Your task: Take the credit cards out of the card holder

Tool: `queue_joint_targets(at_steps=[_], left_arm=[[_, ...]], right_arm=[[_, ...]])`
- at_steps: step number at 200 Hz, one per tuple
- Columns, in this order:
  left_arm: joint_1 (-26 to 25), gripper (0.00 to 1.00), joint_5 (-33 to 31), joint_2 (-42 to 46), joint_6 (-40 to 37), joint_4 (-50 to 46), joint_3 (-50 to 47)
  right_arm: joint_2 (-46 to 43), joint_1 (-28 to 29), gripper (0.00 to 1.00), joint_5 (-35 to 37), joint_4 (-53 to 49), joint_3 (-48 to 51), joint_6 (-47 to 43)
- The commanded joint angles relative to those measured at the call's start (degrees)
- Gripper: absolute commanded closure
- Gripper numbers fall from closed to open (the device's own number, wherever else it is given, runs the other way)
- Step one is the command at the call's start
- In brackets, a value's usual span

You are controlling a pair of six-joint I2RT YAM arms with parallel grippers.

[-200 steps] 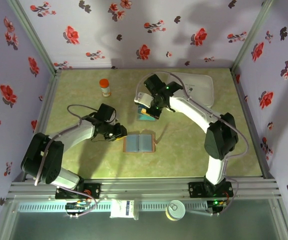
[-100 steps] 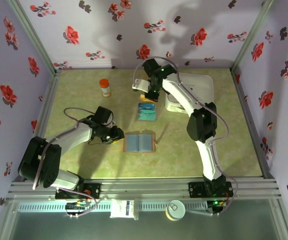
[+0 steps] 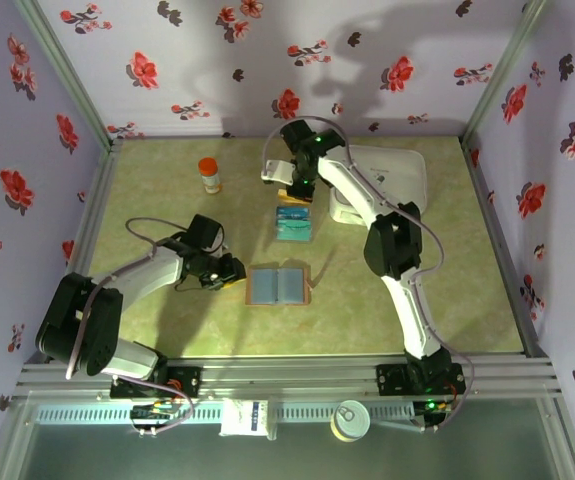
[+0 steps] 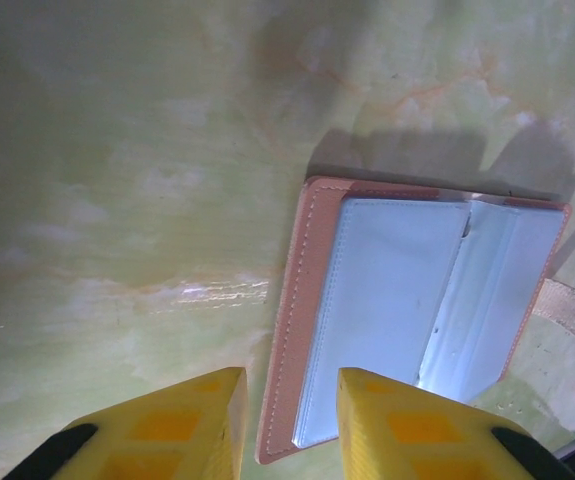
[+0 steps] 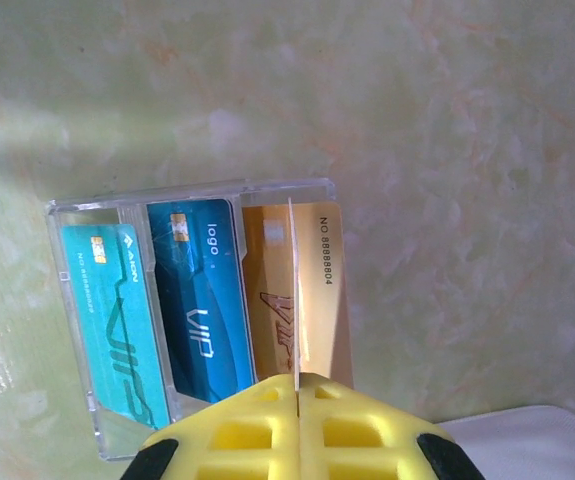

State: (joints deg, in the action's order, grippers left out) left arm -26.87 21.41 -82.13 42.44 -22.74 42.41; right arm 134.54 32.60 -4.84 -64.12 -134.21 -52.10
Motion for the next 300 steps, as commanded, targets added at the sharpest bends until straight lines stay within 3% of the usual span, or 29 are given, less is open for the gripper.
queue_joint_targets(at_steps=[1, 60, 106, 152, 191, 222, 232, 249, 256, 260, 265, 300], left_arm=[[0.7, 0.71, -0.4, 0.8, -0.7, -0.4, -0.9], [1.2, 0.71, -0.4, 1.3, -1.0, -0.9, -1.4], [1.4, 0.75, 0.4, 0.4, -1.2, -0.1, -1.0], [1.6, 0.73, 2.1, -0.5, -1.0, 2.1, -1.2], [1.7, 0.71, 0.3, -0.1, -2.8, 1.7, -0.5], [1.7, 0.53, -7.0, 2.2, -6.8, -2.5, 1.3], [1.8, 0.45, -9.7, 3.1, -8.0, -3.6, 1.9], [2.1, 0.32, -13.7, 4.5, -10.0, -5.2, 2.9], [2.4, 0.26, -15.3, 5.1, -10.8, -5.7, 3.2], [2.5, 0.11, -16.0, 5.5, -11.4, -5.9, 3.3], [2.8, 0.01, -16.9, 5.9, -12.1, -5.9, 3.5], [5.4, 0.00, -25.7, 8.1, -17.1, -8.4, 5.9]], right_arm=[[1.5, -0.4, 1.00, 2.0, 1.3, -1.6, -1.3], [1.6, -0.4, 0.78, 5.5, 3.9, -1.6, -1.1], [-1.9, -0.4, 0.75, 6.3, 6.1, 0.1, 3.2], [-10.1, -0.4, 0.70, 6.8, 13.4, 11.1, 14.7], [-21.3, -0.4, 0.60, 7.8, 23.1, 28.3, 25.1], [-30.6, -0.4, 0.42, 9.8, 29.8, 42.5, 32.1], [-33.7, -0.4, 0.30, 11.0, 31.9, 47.3, 34.1], [-39.2, -0.5, 0.02, 13.6, 35.6, 55.5, 37.6], [-41.4, -0.6, 0.01, 14.6, 37.1, 58.7, 38.8], [-42.6, -0.7, 0.01, 15.3, 37.9, 60.5, 39.6], [-44.2, -0.8, 0.01, 16.1, 38.9, 62.7, 40.5], [-54.3, -2.0, 0.01, 21.3, 45.3, 77.4, 46.7]])
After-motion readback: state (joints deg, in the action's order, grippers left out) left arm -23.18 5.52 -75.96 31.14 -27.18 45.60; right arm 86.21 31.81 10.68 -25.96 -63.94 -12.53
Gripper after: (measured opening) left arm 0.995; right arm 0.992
